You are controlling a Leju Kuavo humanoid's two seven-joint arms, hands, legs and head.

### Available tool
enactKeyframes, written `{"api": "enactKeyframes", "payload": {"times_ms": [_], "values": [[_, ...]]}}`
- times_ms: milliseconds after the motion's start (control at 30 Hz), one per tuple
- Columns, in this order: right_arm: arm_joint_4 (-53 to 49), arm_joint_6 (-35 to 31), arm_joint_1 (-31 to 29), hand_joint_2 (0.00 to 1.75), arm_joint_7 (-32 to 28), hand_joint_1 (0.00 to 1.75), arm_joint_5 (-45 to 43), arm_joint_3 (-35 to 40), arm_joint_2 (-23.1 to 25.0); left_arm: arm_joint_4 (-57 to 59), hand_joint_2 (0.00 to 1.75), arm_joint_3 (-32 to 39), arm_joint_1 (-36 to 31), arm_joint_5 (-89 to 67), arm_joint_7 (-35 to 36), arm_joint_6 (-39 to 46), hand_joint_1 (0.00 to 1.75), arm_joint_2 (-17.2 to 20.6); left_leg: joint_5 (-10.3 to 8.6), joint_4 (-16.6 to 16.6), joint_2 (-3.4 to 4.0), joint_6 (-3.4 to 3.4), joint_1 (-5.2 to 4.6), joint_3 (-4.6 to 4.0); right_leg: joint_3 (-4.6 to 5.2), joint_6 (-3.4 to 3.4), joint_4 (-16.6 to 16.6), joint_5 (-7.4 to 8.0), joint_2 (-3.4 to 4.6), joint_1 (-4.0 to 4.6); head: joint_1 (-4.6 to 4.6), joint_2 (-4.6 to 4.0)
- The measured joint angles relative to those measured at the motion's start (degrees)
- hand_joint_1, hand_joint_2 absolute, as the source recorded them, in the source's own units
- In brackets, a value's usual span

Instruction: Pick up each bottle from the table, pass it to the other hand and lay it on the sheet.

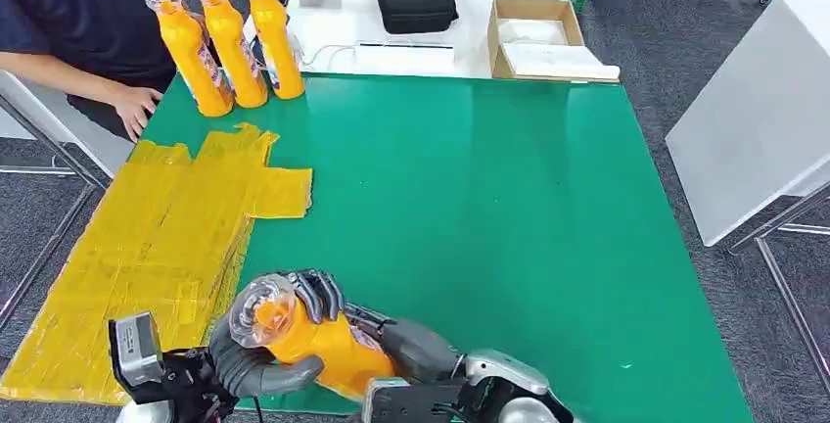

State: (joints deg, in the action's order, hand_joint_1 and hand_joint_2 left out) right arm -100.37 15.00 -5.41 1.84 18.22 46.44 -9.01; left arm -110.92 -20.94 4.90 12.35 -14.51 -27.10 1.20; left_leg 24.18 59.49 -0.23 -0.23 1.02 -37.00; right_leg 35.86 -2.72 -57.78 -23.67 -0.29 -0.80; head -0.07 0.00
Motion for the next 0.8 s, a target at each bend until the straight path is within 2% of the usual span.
{"api": "enactKeyframes", "payload": {"times_ms": [267,567,667,800], "values": [[-3.5,-1.5,4.5,0.0,-0.2,0.0,2.3,-2.5,-1.4,-0.6,1.75,-0.1,0.7,-6.5,-2.2,2.7,1.75,0.0,0.01,0.0,0.0,0.0,0.0,-0.01,0.02,0.0,0.0,-0.01,0.0,0.0,0.0,0.0],[-10.2,-8.7,13.0,0.0,-2.7,0.0,9.3,-6.4,-3.3,-2.9,1.75,0.5,1.8,-41.6,-8.0,21.4,1.75,1.1,0.03,0.0,-0.01,-0.01,0.0,-0.02,0.01,0.01,0.0,-0.02,-0.01,0.0,0.0,0.0],[-13.1,-12.5,15.5,0.0,-2.7,0.0,10.7,-7.5,-4.5,-3.0,1.75,0.5,2.2,-54.1,-8.1,28.2,1.75,2.4,0.04,0.0,0.0,-0.02,0.0,-0.02,0.02,0.01,0.0,-0.02,0.0,0.0,0.02,0.0],[-16.3,-16.7,18.2,0.0,-2.5,0.0,12.8,-8.5,-6.0,-3.0,1.75,-0.2,2.7,-62.8,-6.6,33.0,1.75,4.4,0.05,0.0,0.0,-0.02,0.0,-0.02,0.02,0.01,0.0,-0.03,0.0,0.0,0.0,0.0]]}}
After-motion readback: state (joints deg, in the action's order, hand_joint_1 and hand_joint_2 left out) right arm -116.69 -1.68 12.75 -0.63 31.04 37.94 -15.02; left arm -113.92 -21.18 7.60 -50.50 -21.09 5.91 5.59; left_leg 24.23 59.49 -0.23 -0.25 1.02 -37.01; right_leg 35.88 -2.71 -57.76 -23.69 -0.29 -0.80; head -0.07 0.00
